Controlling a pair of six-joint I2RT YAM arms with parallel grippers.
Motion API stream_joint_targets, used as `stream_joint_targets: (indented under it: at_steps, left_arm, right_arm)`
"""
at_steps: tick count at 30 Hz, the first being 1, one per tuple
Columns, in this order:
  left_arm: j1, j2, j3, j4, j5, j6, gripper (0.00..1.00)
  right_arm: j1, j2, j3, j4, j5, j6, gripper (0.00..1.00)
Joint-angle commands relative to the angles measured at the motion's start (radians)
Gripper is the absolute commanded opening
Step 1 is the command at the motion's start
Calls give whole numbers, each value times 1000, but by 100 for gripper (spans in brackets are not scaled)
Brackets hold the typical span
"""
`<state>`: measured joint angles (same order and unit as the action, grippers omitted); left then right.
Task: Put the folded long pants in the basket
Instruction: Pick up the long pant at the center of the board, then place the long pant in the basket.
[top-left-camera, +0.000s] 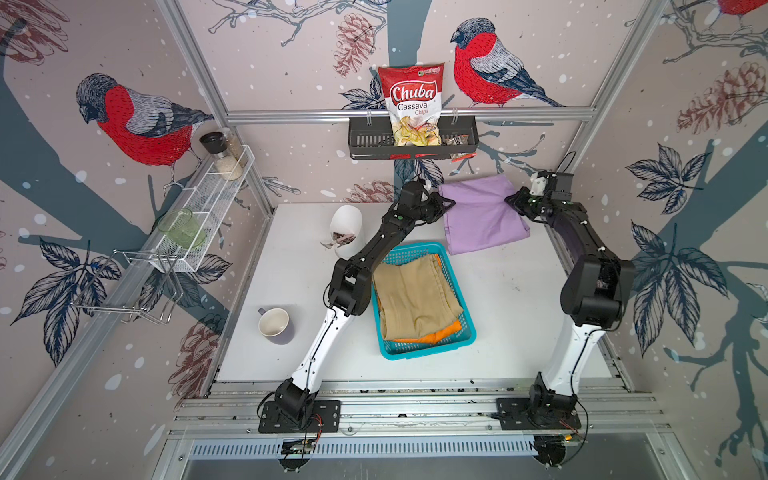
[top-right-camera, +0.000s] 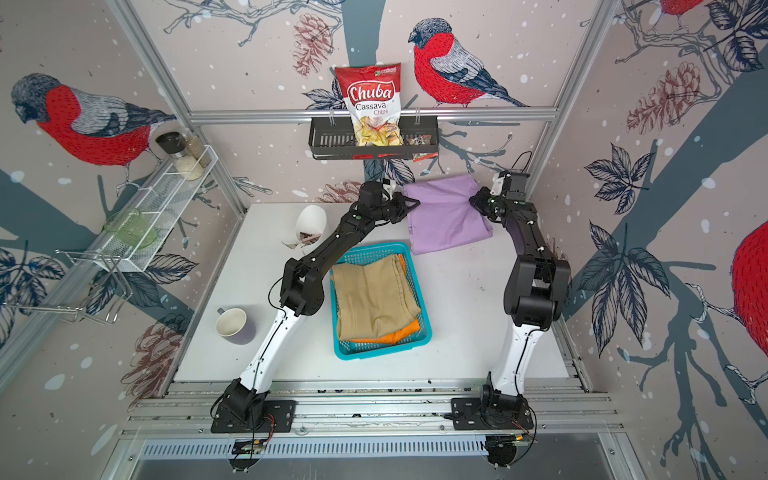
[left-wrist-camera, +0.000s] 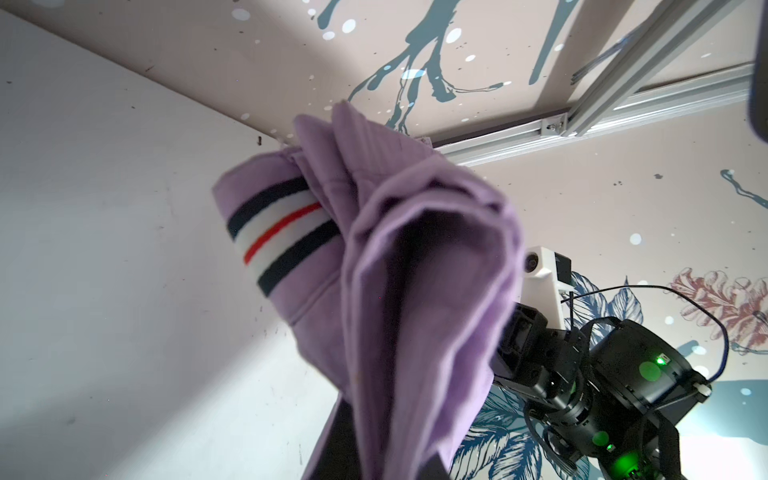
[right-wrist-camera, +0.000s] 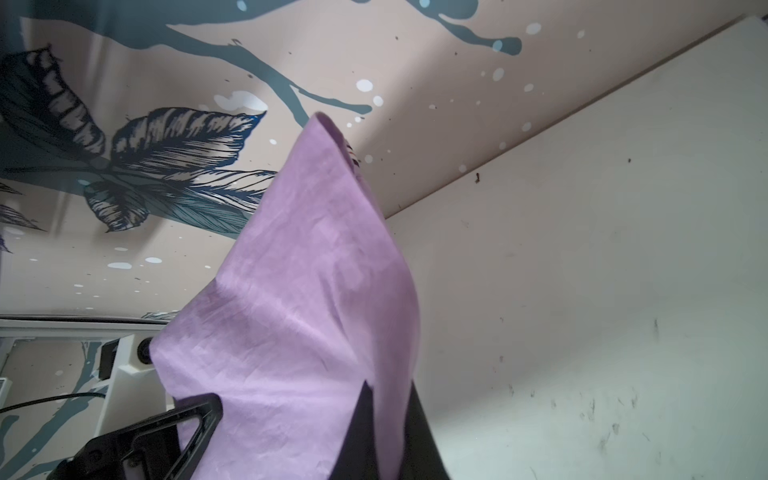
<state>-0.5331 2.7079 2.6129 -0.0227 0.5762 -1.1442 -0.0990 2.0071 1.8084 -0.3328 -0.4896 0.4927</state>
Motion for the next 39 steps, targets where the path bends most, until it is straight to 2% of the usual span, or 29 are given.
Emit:
stream_joint_targets:
  at_steps: [1, 6, 9, 12, 14, 19, 24, 29, 34, 39]
  left_arm:
    - [-3, -109, -3, -22, 27, 40, 0]
    - [-12, -197, -74, -134, 79, 102, 0]
    - [-24, -294, -165, -239, 83, 199, 0]
    - [-31, -443, -370, -247, 53, 271, 0]
    - [-28, -569, -557, -205, 23, 293, 0]
    - [-17, -819, -890, -178, -36, 341, 0]
    - [-10, -1014, -1097, -214, -95, 374, 0]
    - [27, -1204, -1318, -248, -169, 397, 0]
    - [48, -1280, -1455, -262, -190, 417, 0]
    - [48, -1305, -1549, -225, -210, 413, 0]
  right_arm:
    - [6, -61, -19, -30, 34, -42, 0]
    - [56, -168, -123, -36, 53, -54, 0]
    - [111, -237, -204, -19, 87, -58, 0]
    - [167, -296, -277, 5, 131, -52, 0]
    - [208, -333, -322, 24, 150, -40, 0]
    - [317, -400, -368, 34, 188, -21, 0]
    - [455, -436, -386, 17, 255, -12, 0]
    - [577, -488, -482, 66, 294, 50, 0]
    - [680, -510, -563, 91, 352, 82, 0]
    - [712, -518, -631, 89, 366, 100, 0]
